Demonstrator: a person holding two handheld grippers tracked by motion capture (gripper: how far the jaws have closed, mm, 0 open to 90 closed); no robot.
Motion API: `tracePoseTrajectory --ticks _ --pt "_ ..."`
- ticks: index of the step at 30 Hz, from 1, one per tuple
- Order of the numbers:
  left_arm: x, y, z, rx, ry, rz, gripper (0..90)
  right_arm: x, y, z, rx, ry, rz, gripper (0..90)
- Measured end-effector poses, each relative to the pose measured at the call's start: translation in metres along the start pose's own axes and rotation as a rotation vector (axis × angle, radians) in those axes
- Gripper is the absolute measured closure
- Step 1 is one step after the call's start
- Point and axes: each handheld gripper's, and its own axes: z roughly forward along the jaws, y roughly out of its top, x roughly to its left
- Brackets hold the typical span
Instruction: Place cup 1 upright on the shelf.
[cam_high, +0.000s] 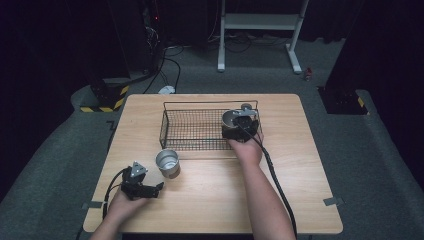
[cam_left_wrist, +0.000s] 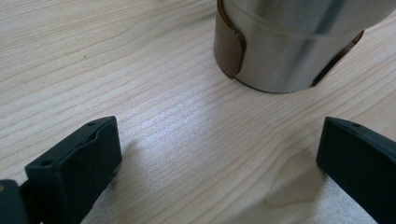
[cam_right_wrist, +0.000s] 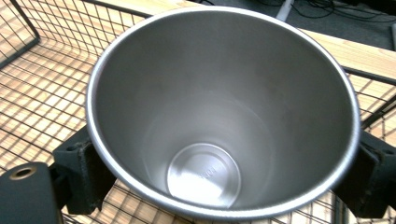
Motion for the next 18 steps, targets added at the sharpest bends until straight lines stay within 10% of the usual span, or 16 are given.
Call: tracePoseTrajectory --ticks 18 --pt "0.0 0.0 0.0 0.0 0.001 -0.001 0.3 -0.001 -0.008 -0.021 -0.015 0.018 0.011 8.8"
